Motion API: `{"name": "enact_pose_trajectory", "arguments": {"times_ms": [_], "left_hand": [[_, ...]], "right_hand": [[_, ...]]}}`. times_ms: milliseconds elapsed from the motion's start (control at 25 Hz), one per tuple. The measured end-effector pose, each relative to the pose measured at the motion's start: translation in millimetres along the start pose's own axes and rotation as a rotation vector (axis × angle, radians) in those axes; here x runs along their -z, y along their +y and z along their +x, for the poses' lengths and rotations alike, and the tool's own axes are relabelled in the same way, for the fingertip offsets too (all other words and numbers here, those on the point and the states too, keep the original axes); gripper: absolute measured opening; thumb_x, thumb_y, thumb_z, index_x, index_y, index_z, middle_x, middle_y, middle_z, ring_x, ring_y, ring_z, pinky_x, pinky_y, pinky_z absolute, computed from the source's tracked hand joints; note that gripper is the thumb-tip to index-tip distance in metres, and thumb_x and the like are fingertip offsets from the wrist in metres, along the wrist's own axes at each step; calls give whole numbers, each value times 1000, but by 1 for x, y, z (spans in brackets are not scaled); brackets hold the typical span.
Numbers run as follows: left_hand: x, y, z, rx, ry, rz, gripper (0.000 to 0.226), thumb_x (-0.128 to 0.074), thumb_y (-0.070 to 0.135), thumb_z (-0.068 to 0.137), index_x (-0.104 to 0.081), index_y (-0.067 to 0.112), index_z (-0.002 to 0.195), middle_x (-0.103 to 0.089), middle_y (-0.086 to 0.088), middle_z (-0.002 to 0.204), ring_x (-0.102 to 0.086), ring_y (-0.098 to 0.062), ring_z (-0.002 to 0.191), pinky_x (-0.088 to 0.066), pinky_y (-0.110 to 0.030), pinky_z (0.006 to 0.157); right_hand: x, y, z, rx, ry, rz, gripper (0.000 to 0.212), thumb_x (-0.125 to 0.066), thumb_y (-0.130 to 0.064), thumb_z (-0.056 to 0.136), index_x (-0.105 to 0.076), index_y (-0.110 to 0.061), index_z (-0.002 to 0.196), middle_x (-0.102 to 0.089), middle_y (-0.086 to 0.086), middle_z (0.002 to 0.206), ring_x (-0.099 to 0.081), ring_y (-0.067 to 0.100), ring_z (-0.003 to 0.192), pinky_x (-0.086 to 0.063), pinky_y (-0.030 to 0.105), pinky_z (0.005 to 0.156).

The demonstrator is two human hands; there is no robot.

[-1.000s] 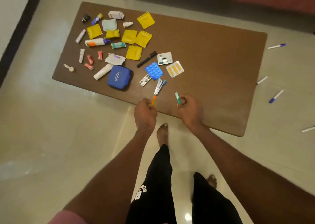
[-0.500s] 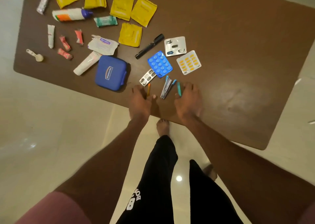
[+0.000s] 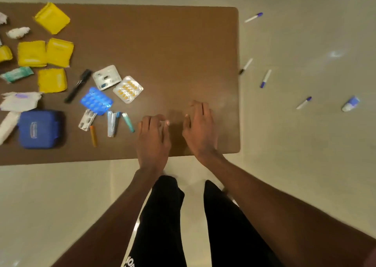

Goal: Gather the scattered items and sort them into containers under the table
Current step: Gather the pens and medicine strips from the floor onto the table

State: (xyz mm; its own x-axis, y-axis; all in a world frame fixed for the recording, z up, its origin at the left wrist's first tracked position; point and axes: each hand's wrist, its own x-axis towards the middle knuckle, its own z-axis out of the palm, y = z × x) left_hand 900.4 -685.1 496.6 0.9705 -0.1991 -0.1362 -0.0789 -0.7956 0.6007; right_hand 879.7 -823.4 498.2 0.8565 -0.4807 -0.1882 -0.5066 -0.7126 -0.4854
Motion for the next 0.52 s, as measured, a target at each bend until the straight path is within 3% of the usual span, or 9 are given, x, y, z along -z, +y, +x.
{"name": "enact_pose_trajectory", "arguments": {"times_ms": [120,280,520], "left_hand": [[-57,76,-21,-46,-72,-8,21,-46,36,107,-60,21,114,-58,6,112,-50,-16,102,-50,-37,76],[-128,165,-57,-98,-151,-29,19,-48,33,106,-62,21,110,-58,8,106,-50,-15,100,-49,-36,77],[-216,294,-121,-222,-285,-2,19,-50,30,105,-65,20,107,-61,5,101,-56,-17,97,-40,-30,75]], "right_hand": [[57,81,-12,-101,88,22,32,-57,-23,100,-54,-21,132,-55,-3,129,-56,15,108,-51,25,76],[120,185,-37,-212,144,78,29,-57,-21,99,-55,-24,128,-54,-6,124,-56,14,104,-50,27,66],[226,348,-82,-428,283,151,27,-56,-21,100,-56,-25,127,-54,-8,125,-55,14,109,-54,34,70]]}}
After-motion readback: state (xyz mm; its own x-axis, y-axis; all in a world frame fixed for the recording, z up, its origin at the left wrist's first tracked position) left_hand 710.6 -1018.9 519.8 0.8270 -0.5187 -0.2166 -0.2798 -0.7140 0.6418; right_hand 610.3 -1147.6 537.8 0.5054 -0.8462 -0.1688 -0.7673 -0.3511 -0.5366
